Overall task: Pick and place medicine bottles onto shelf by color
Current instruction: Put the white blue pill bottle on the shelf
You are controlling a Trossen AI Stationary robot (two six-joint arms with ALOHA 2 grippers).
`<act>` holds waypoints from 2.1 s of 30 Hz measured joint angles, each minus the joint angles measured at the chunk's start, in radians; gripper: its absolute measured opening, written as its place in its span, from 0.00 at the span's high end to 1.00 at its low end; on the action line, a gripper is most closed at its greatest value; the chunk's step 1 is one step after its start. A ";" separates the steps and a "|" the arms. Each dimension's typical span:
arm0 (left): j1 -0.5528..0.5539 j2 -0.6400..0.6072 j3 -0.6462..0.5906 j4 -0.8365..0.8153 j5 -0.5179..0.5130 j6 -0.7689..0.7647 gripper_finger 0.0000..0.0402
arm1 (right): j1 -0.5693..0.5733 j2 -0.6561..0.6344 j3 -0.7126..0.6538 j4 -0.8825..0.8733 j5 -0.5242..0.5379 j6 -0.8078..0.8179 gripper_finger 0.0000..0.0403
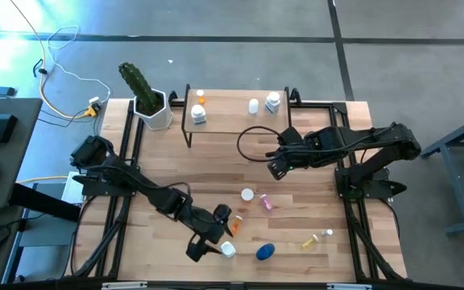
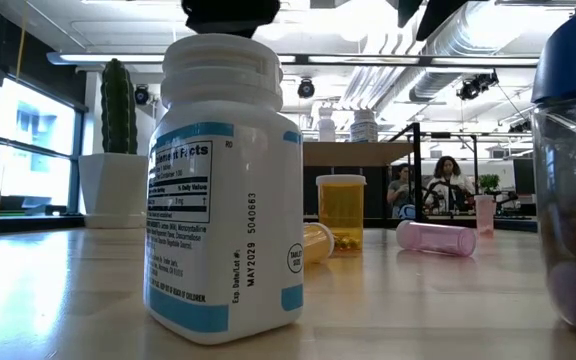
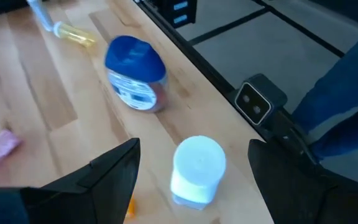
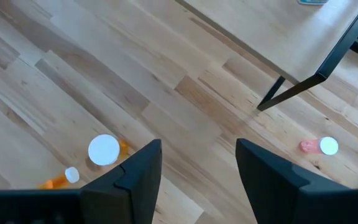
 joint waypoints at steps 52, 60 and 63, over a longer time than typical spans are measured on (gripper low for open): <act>-0.001 0.146 0.000 0.117 -0.001 -0.008 0.30 | 0.000 0.000 0.000 0.041 0.027 0.001 0.51; 0.001 0.146 0.000 0.100 -0.001 0.021 0.42 | 0.000 0.000 0.000 0.041 0.028 0.019 0.51; 0.001 0.158 0.000 0.095 -0.004 0.015 0.44 | 0.000 0.000 0.000 0.041 0.028 0.027 0.51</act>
